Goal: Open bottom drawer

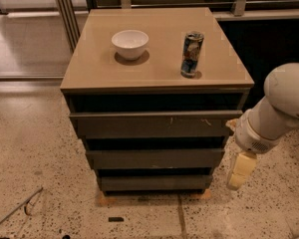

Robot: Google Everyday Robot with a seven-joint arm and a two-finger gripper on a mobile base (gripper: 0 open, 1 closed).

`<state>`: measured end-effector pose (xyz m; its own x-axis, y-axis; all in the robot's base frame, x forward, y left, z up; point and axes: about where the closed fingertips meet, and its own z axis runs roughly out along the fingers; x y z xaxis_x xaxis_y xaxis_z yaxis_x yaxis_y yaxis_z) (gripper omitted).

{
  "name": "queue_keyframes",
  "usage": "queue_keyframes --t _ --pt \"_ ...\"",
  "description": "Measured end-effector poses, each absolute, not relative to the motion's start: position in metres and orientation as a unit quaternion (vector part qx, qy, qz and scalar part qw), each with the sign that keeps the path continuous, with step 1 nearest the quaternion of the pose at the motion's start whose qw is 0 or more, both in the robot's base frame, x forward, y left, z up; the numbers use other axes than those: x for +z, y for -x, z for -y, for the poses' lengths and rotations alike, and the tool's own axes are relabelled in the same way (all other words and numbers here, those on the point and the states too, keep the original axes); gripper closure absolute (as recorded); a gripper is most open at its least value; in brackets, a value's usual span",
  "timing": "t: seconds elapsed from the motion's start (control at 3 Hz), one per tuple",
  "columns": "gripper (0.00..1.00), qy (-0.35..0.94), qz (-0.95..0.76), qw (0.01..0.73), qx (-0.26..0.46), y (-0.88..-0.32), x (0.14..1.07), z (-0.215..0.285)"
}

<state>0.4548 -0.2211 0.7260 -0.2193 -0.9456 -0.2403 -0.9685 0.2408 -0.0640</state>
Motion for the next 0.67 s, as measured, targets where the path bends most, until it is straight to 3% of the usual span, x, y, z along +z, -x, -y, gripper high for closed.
queue_keyframes --t 0.67 --pt "0.00 0.597 -0.792 0.088 0.092 -0.508 0.540 0.223"
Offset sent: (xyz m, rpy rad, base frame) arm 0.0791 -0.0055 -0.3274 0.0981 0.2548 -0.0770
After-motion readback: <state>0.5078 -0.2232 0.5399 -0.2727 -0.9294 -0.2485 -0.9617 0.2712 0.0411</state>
